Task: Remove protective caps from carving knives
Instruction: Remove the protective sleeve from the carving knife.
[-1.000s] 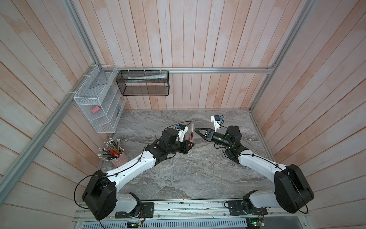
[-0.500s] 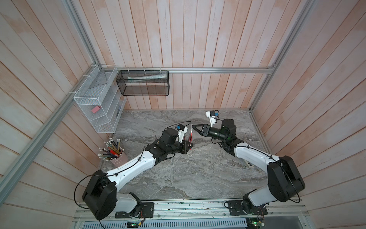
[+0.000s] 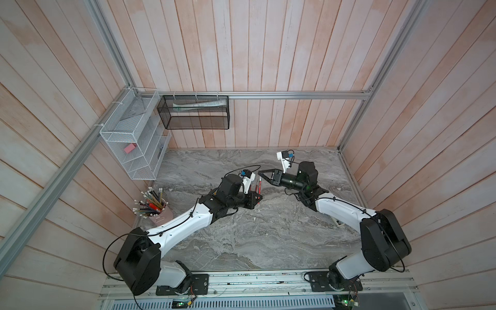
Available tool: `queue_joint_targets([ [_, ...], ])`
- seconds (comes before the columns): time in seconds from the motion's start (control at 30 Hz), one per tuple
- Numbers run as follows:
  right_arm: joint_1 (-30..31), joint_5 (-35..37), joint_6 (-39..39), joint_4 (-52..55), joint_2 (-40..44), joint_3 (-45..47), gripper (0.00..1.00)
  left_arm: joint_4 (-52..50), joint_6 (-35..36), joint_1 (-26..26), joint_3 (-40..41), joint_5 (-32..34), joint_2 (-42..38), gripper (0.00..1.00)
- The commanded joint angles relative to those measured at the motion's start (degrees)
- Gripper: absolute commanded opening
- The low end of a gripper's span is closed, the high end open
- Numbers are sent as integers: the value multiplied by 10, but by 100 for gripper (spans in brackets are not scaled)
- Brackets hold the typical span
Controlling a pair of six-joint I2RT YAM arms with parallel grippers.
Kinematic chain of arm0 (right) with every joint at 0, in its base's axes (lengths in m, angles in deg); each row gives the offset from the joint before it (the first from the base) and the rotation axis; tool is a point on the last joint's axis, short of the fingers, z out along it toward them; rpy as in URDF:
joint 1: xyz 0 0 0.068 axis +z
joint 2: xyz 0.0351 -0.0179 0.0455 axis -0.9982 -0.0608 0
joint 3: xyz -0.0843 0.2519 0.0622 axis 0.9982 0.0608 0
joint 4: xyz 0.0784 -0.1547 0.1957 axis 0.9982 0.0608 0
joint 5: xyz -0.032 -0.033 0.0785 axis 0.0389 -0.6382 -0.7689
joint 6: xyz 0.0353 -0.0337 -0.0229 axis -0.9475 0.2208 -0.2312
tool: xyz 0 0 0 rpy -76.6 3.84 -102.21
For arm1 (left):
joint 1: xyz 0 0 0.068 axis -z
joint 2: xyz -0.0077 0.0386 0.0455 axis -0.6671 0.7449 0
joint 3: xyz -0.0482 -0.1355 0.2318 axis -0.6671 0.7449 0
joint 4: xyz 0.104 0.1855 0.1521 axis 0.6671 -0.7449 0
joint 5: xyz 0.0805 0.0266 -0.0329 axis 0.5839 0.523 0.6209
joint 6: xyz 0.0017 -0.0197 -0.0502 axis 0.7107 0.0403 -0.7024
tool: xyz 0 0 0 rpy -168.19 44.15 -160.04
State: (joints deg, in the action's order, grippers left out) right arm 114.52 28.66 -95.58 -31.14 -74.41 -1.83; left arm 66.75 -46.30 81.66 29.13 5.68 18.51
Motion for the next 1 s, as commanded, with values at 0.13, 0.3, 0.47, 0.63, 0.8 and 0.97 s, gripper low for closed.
queue_joint_targets([
  [0.13, 3, 6, 12, 9, -10, -19, 10, 5, 12, 1, -9, -5, 1, 0],
  [0.3, 3, 13, 18, 21, -10, -26, 1, 6, 12, 1, -5, -6, -1, 0],
  [0.47, -2, 23, 40, 59, -17, -64, 0, 7, 6, 1, 2, -5, 4, 0],
  [0.63, -14, 33, 55, 85, -29, -110, 0, 21, -2, 3, 18, -10, 14, 0],
  [0.8, -28, 49, 57, 90, -36, -126, 0, 26, -5, 9, 25, -10, 27, 0],
  [0.97, -40, 59, 55, 80, -37, -128, 0, 33, -10, 12, 30, -14, 42, 0],
])
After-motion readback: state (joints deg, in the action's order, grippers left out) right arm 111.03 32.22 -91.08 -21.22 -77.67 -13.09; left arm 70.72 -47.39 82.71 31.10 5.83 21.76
